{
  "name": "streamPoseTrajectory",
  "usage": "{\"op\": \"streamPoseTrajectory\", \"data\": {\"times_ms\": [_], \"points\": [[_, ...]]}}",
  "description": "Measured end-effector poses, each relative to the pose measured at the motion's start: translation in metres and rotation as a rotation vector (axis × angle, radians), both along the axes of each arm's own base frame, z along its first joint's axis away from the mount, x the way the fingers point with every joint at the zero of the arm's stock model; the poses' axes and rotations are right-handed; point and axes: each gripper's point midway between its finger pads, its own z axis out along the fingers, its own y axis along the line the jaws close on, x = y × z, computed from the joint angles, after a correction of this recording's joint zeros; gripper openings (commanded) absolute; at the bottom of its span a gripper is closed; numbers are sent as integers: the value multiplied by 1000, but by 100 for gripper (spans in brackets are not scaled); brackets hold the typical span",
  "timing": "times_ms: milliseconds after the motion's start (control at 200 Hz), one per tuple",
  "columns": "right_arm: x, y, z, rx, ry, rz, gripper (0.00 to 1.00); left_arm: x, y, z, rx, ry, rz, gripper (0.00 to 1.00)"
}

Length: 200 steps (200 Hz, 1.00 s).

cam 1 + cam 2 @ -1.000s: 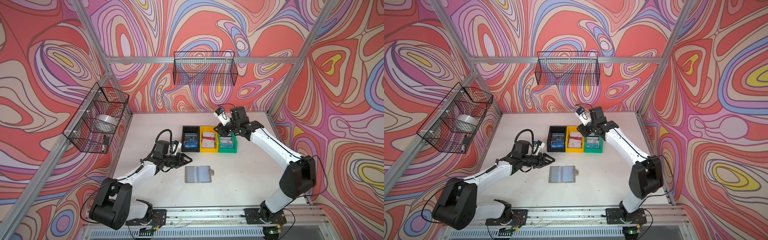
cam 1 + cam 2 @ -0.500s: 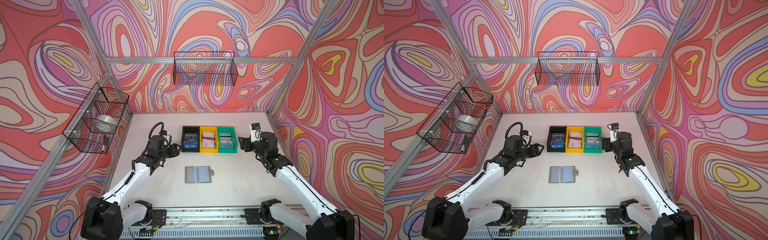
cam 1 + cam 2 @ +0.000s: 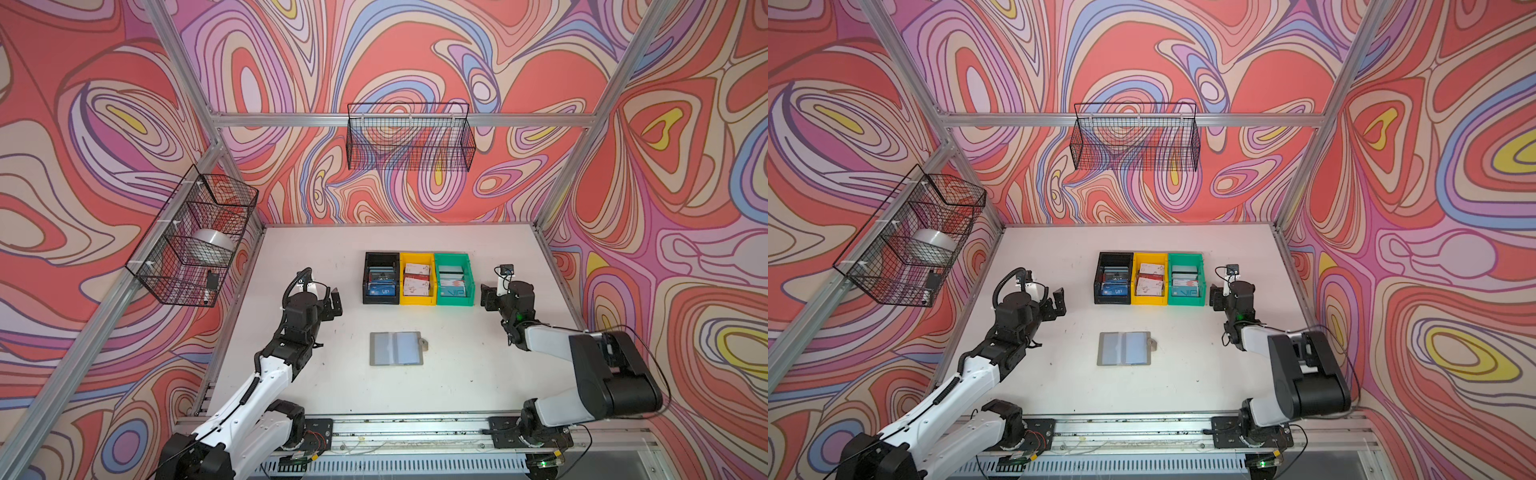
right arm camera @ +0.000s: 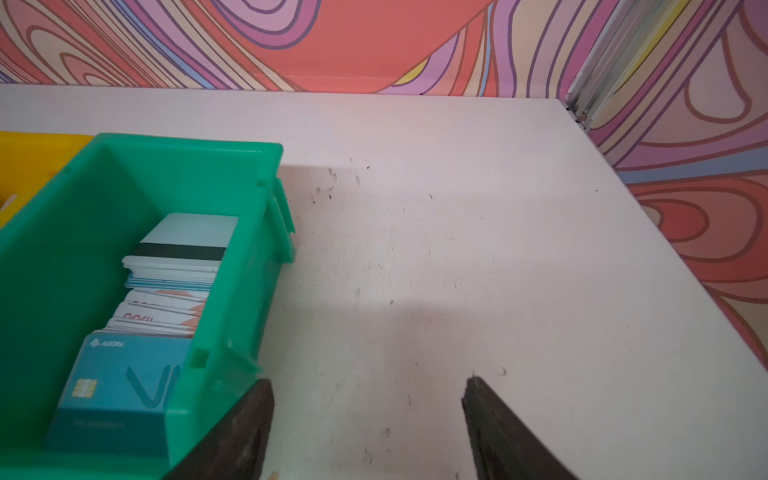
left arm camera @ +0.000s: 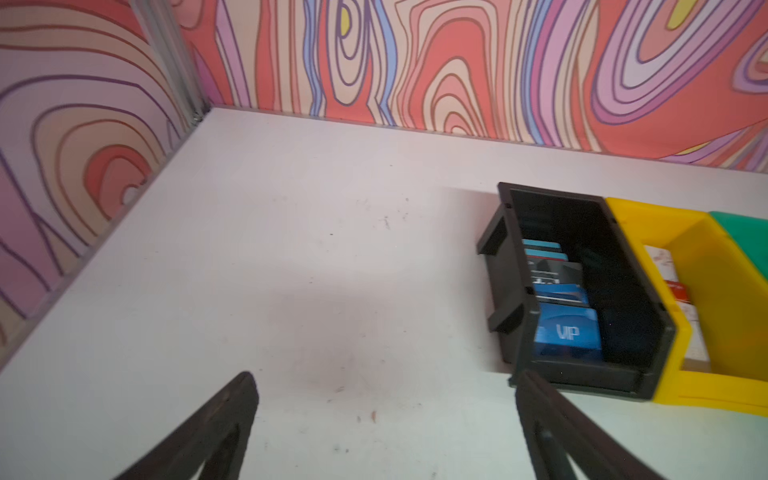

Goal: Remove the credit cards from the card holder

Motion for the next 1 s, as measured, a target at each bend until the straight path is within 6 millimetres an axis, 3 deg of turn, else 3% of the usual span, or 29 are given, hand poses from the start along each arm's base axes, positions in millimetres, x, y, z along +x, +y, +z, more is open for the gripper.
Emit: {"op": "streamPoseTrajectory", "data": {"times_ms": [120,255,401,451,461,481,496,696,776,1002], "points": [[9,-2,-9,-2,-40,-8,76,-4,22,-8,93,-15,73,100],[11,-6,-7,2,-104,-20,77,-6,47,-16,123,-49,149,100],[15,-7,-1,6,-141,-21,78,0,72,-48,114,-28,205,100],[16,-7,3,7,-158,-20,79,5,72,-60,118,-6,192,100],[16,-7,4,7,-161,-20,81,7,72,-63,120,0,185,100],[16,-7,5,8,-165,-21,96,9,71,-65,120,2,179,100],[16,-7,5,9,-167,-21,98,11,69,-69,124,10,168,100],[18,-7,11,6,-189,-19,98,40,58,-95,143,34,91,100],[18,-7,12,6,-193,-20,98,43,57,-105,146,58,77,100],[18,-8,13,6,-198,-21,98,55,56,-89,141,3,72,100]]}}
